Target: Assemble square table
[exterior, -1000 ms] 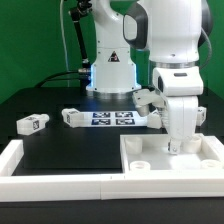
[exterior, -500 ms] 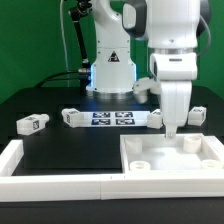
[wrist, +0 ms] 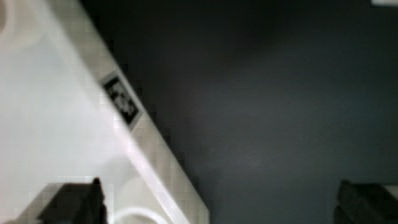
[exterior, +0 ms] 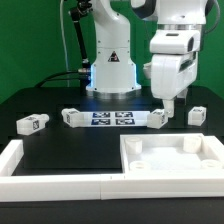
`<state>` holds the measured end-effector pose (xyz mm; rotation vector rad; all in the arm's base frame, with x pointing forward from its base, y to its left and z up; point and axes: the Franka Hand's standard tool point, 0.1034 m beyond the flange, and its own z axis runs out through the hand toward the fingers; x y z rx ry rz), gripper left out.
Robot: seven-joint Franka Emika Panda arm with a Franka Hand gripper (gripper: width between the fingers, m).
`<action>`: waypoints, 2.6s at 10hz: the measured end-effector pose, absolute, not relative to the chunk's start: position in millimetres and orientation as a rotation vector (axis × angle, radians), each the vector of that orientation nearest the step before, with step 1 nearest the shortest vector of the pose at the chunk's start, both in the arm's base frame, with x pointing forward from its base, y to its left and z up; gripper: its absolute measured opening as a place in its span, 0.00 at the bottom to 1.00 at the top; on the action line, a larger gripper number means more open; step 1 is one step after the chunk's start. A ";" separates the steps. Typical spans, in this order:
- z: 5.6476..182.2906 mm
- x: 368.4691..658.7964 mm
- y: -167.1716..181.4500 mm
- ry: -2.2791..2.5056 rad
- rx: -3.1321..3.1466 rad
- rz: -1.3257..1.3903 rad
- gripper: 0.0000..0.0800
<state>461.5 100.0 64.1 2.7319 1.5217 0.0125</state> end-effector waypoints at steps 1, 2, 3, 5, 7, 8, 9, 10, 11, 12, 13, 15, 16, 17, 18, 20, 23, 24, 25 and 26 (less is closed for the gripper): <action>63.7 461.2 100.3 1.440 2.777 0.012 0.81; 63.6 461.1 100.5 1.383 2.807 0.012 0.81; 63.5 460.5 102.0 1.249 2.872 0.013 0.81; 61.8 443.7 123.9 0.831 3.022 0.004 0.81; 58.9 436.2 132.9 0.426 3.136 -0.020 0.81; 59.1 436.4 133.7 0.375 3.148 -0.022 0.81; 59.1 436.0 134.9 0.290 3.162 -0.025 0.81; 59.0 435.6 136.2 0.157 3.177 -0.031 0.81; 59.0 435.1 137.2 0.101 3.183 -0.034 0.81; 57.7 428.5 141.6 -0.186 3.189 -0.060 0.81; 54.5 418.2 149.3 -0.468 3.173 -0.108 0.81; 55.0 415.7 158.0 -0.470 3.167 -0.122 0.81; 54.5 415.3 156.0 -0.481 3.165 -0.137 0.81; 53.7 413.8 157.2 -0.477 3.165 -0.140 0.81; 47.8 399.2 155.6 -0.603 3.141 -0.277 0.81; 40.1 383.6 156.1 -0.714 3.130 -0.638 0.81; 36.8 384.6 150.6 -0.772 3.093 -0.914 0.81; 36.5 381.0 151.6 -0.789 3.070 -1.026 0.81; 34.8 376.8 158.1 -0.872 3.048 -1.147 0.81; 31.7 371.7 161.5 -0.926 3.017 -1.270 0.81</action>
Offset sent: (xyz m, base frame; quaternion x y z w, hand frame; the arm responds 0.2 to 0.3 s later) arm -0.0303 0.0163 -0.0033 -0.0273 -0.0192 0.2669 0.9631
